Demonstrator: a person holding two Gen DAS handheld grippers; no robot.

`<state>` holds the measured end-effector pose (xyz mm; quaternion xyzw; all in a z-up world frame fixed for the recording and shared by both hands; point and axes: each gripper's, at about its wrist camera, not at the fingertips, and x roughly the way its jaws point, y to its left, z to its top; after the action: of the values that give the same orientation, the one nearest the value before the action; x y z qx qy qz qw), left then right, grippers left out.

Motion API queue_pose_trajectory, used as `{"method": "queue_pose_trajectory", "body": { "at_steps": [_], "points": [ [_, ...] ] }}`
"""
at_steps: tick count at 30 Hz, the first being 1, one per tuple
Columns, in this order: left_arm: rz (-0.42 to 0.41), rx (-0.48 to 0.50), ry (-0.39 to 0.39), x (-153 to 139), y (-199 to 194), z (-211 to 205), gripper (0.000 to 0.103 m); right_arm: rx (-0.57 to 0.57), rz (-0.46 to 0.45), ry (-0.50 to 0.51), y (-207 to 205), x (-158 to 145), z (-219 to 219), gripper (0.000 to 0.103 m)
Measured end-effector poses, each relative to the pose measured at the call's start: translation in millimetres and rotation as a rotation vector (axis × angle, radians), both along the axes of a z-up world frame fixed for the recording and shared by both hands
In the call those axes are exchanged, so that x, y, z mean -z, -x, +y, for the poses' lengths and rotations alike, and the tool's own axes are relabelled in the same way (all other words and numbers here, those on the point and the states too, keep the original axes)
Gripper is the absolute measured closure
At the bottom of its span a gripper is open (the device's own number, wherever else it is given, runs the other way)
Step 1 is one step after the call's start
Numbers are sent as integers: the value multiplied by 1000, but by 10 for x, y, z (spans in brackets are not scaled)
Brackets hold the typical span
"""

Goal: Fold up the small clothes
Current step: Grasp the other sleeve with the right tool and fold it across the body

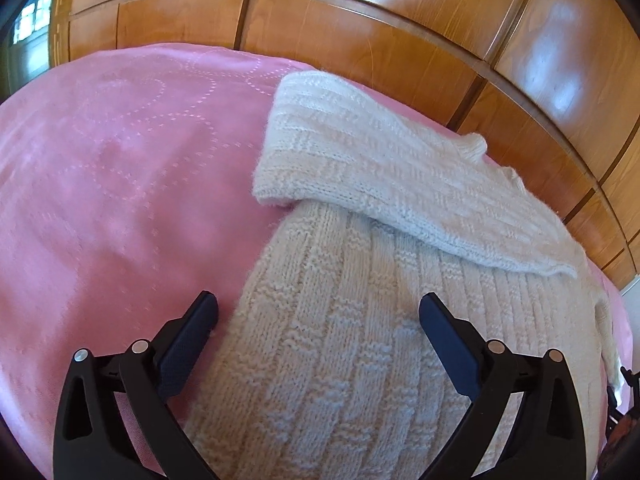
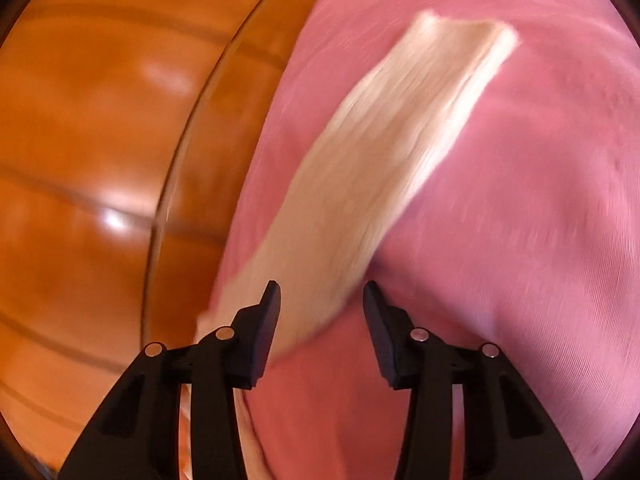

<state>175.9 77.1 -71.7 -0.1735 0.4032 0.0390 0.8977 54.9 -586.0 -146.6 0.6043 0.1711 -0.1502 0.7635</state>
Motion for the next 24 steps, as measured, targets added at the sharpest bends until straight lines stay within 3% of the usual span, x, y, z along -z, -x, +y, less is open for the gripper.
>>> {"method": "queue_pose_trajectory", "body": {
  "at_steps": [6, 8, 11, 13, 18, 24],
  "points": [
    [-10, 1, 2, 5, 11, -15, 4, 62, 4, -86, -23, 91, -306, 84],
    [-17, 0, 6, 16, -6, -23, 4, 67, 28, -92, -44, 103, -408, 98],
    [-20, 1, 0, 25, -26, -38, 4, 63, 72, -84, -72, 50, -412, 96],
    [-23, 1, -1, 25, -35, -48, 4, 44, 101, -8, -148, -137, -353, 96],
    [-29, 2, 8, 23, -41, -50, 4, -48, 77, 216, -438, -703, 11, 96],
    [-33, 1, 18, 20, -26, -36, 4, -255, 23, 430, -992, -1273, 1008, 96]
  ]
}}
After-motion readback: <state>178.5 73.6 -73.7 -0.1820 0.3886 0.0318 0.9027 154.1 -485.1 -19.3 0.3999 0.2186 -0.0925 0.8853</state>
